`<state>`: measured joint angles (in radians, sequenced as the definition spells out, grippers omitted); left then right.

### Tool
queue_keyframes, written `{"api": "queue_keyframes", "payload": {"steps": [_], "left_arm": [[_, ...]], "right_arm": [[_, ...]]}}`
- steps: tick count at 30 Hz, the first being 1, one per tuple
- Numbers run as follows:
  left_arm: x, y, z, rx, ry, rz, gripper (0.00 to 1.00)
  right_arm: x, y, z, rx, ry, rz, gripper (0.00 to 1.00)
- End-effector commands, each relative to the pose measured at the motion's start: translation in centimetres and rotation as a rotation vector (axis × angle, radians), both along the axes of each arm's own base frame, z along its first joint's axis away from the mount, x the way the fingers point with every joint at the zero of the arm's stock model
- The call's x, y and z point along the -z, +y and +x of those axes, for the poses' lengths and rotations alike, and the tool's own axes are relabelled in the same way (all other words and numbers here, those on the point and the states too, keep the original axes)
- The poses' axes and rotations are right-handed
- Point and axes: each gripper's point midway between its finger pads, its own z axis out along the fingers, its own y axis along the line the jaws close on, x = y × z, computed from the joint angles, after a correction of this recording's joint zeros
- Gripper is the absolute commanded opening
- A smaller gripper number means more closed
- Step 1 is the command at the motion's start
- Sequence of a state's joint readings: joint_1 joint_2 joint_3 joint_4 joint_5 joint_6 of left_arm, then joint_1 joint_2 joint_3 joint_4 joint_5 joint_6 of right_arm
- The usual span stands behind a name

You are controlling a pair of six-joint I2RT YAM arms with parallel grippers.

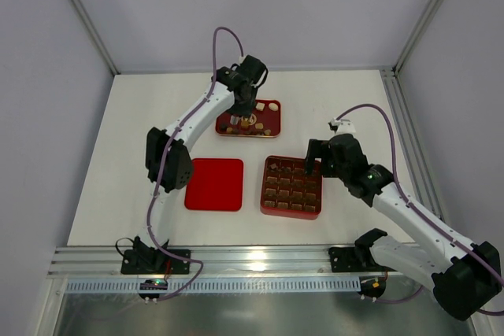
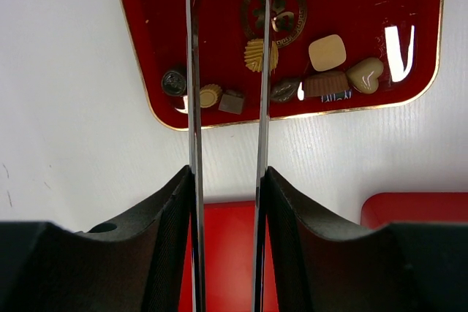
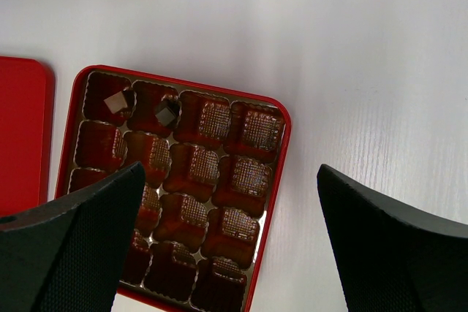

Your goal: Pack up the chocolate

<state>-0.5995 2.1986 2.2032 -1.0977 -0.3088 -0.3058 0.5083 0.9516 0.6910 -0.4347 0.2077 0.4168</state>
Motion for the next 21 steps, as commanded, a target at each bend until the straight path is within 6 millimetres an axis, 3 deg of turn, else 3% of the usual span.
{"api": "queue_keyframes", "payload": {"steps": [1,21], "left_arm": [[-1.0,-0.4,0.8,0.003,-0.03,-0.031,0.42],[0.4,-0.7,0.9,-0.006,-0.008,-0.034,0.38]], "right_arm": [[-1.2,-0.1,0.8,0.01,-0.047,0.003,1.0],[-1.0,-0.5,0.8,0.014,-0.048,-0.007,1.0]]}}
